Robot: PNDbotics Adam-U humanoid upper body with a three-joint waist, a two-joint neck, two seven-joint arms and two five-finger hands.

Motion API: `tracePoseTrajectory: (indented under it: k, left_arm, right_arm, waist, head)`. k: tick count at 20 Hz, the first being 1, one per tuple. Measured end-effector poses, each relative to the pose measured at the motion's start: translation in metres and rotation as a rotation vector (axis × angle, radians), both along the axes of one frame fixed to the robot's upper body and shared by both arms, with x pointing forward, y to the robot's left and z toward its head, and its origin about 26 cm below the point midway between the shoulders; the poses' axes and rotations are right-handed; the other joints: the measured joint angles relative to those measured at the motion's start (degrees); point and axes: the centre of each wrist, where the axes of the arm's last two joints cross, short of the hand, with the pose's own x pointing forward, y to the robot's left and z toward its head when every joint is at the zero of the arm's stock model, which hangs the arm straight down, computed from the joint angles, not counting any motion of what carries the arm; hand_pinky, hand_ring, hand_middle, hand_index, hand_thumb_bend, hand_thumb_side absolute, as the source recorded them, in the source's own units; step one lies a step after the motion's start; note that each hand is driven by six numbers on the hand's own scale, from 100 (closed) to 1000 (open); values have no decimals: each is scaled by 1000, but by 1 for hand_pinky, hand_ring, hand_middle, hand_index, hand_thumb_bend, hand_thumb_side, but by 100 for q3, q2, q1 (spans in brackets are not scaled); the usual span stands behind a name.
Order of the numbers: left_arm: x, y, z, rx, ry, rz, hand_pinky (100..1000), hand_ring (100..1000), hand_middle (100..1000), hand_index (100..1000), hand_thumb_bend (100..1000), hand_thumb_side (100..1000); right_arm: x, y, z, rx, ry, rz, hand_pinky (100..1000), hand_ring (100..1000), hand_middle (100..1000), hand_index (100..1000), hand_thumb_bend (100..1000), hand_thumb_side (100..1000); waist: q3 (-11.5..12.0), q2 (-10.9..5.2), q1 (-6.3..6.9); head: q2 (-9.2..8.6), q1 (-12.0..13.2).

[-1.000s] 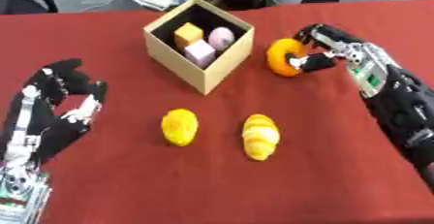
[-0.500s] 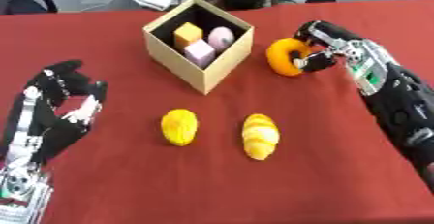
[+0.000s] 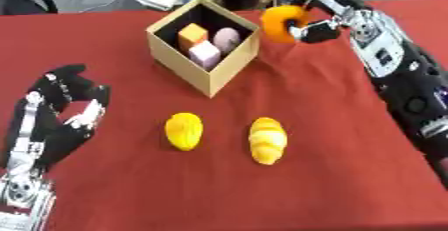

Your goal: Pick up objects on the table and place them in the box.

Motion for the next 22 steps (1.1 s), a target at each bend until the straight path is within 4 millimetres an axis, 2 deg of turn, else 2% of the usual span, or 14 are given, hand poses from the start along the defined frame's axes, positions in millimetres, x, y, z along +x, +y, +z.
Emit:
tracePoseTrajectory:
  k: [3,5,9,13,14,15,18,22]
  left_arm:
    - [0,-3,-1,-4,3,-13,663,577,550,766,413,358]
    - [0,-5,-1,-1,5,-25,663,577,550,767,411,359]
    - [0,-9,-2,5,7,-49,664,577,550,767,411,360]
    - [0,-11,-2,0,8,-56,664,577,550,767,408,361]
    - [0,-11,-2,1,8,-58,664,577,550,767,414,356]
    - [0,-12,-2,1,9,-60,664,577,550,767,408,362]
    - [0,-12,-2,2,9,-61,665,577,550,764,408,364]
    - [0,-11,-3,3,14,-60,665,578,550,763,408,363]
  right_arm:
    - [1,8,20,3,-43,7,713,746,654,483,100,100]
    - [3,12,26,12,-59,-5,714,749,660,500,100,100]
    - [8,20,17,4,-56,-34,717,757,681,607,100,124]
    - [11,32,5,-35,-49,-23,730,770,713,820,100,375]
    - [11,36,3,-52,-51,-11,736,773,722,881,216,525]
    - [10,39,2,-74,-54,2,740,774,726,892,175,532]
    - [7,51,4,-143,-82,54,750,779,740,911,242,575]
    - [-1,65,14,-206,-131,135,751,784,745,903,213,531]
  waist:
    - [120,0,0]
    - [215,0,-2]
    - [390,1,-2]
    - [432,1,-2]
    - [432,1,-2]
    - [432,1,-2]
    - [397,1,-2]
    - [311,1,-2]
  head:
    - [-5,-104]
    - [-8,-185]
    - [-49,-334]
    - [-53,-391]
    - [-53,-395]
    - [-54,-400]
    - [-55,-399]
    - [-56,-381]
